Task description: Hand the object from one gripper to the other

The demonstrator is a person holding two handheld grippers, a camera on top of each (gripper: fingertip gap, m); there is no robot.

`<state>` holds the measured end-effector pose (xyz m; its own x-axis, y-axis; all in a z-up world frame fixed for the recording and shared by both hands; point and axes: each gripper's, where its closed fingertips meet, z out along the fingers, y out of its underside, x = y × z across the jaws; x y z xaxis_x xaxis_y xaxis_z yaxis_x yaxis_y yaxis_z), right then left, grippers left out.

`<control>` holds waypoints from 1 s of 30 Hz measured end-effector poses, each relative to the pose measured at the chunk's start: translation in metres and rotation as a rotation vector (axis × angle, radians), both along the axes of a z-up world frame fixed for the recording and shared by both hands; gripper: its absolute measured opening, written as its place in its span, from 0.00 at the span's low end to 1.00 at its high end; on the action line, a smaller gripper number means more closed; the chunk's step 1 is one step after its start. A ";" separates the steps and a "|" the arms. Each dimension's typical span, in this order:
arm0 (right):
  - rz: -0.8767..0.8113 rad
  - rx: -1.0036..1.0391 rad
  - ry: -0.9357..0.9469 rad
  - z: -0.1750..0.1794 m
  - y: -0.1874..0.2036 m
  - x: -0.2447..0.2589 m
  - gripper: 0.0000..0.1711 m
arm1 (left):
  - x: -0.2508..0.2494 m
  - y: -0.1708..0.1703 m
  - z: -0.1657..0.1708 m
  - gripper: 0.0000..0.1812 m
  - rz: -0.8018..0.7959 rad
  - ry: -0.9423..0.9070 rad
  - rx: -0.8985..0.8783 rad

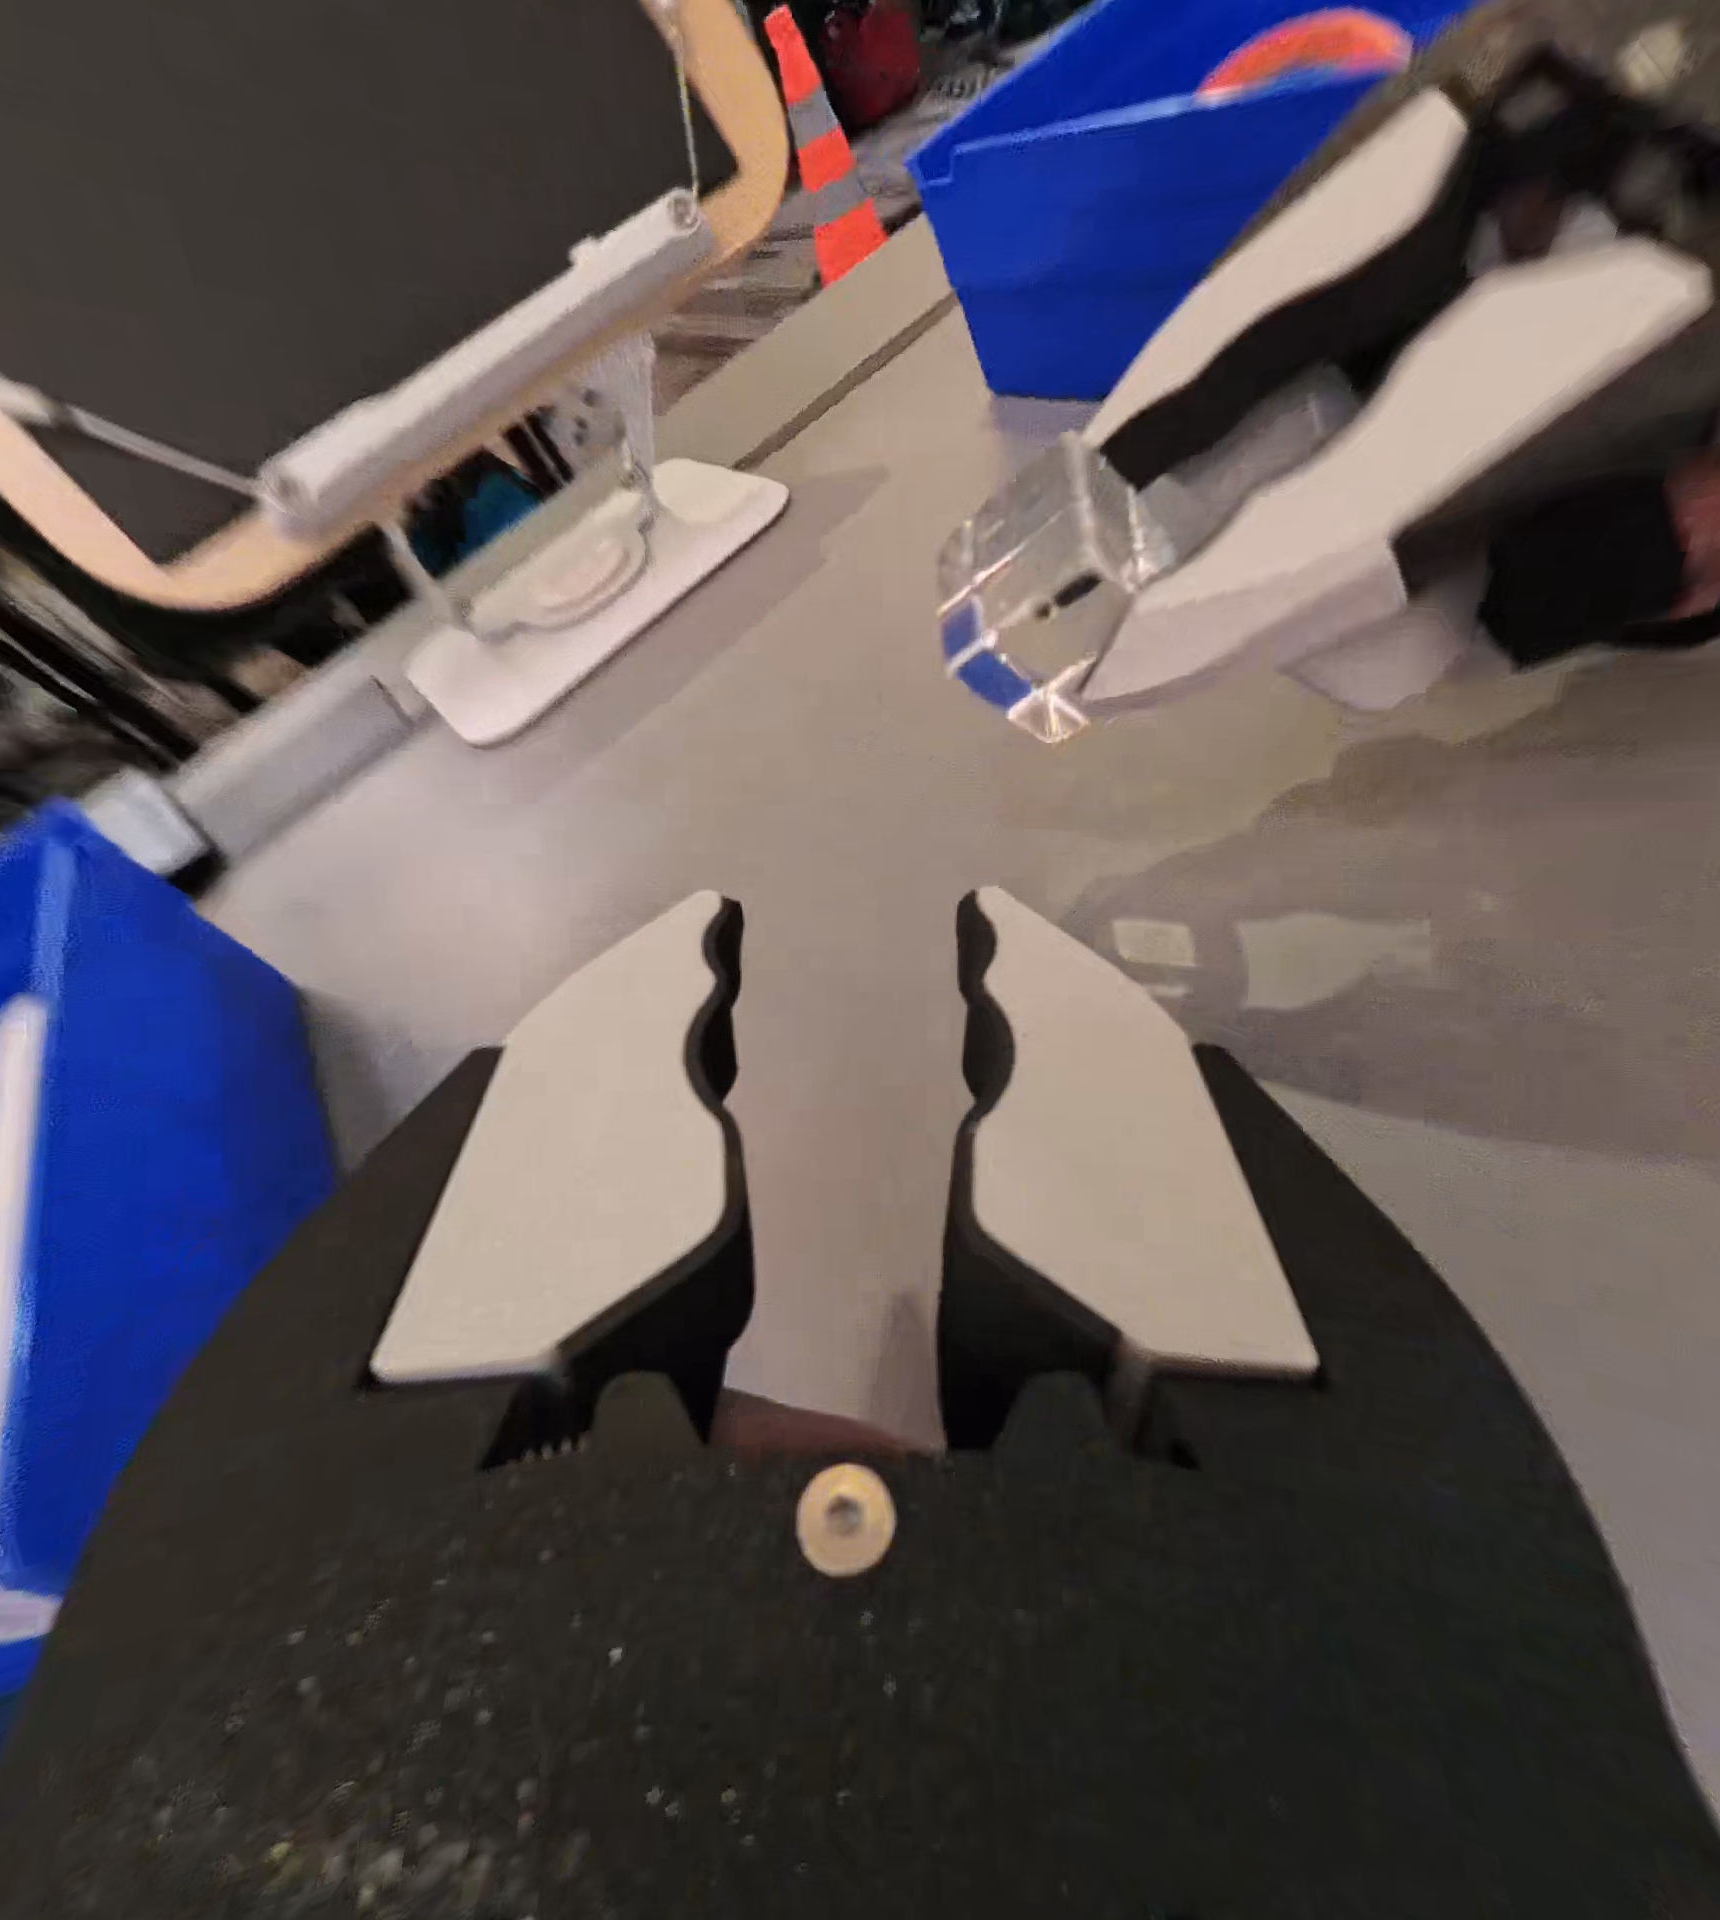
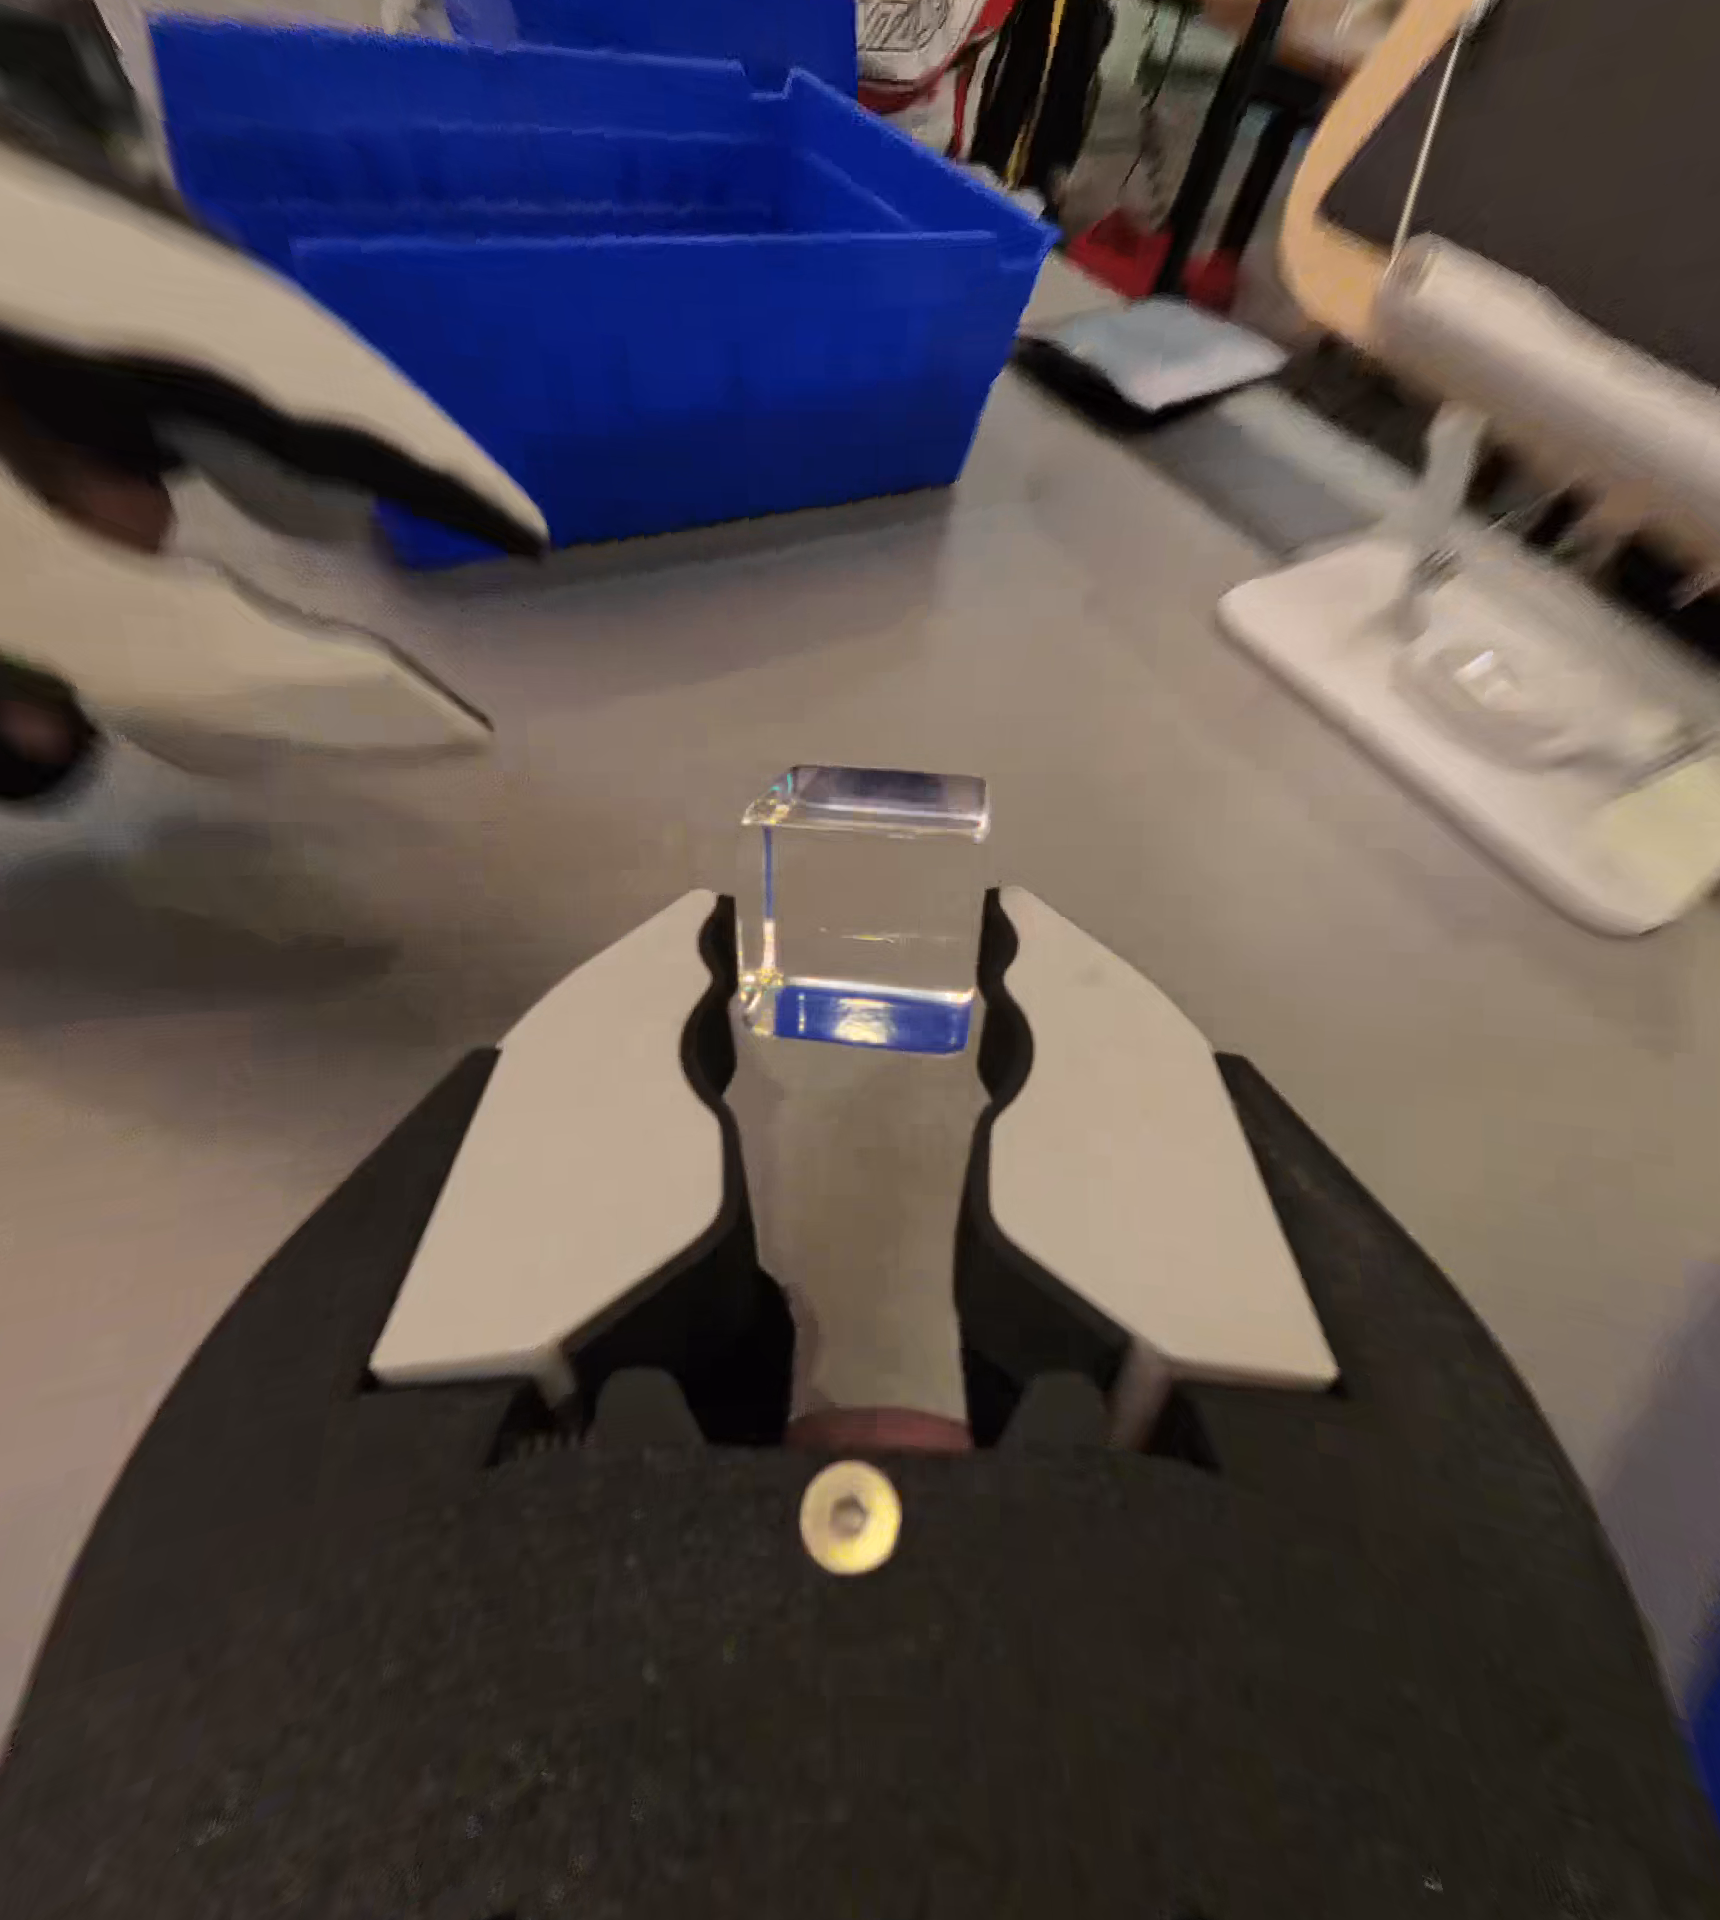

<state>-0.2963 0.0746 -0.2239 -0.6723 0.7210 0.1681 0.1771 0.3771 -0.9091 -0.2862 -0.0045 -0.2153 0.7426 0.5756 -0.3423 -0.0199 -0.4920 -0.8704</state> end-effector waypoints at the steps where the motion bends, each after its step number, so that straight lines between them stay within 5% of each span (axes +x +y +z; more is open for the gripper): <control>1: -0.006 0.096 0.083 0.001 0.004 -0.002 0.25 | -0.001 -0.001 0.000 0.24 -0.012 -0.084 0.068; 7: 0.039 0.479 0.430 0.008 -0.020 0.015 0.26 | 0.015 0.013 0.010 0.28 -0.182 -0.405 0.343; 19: 0.115 0.721 0.613 -0.004 -0.054 0.033 0.26 | 0.031 0.027 -0.009 0.23 -0.252 -0.401 0.207; 24: 0.107 0.639 0.621 -0.004 -0.054 0.033 0.26 | 0.030 0.027 -0.008 0.23 -0.239 -0.375 0.183; 30: 0.156 0.320 0.356 -0.003 -0.035 0.029 0.37 | 0.025 0.023 -0.008 0.23 -0.219 -0.354 0.177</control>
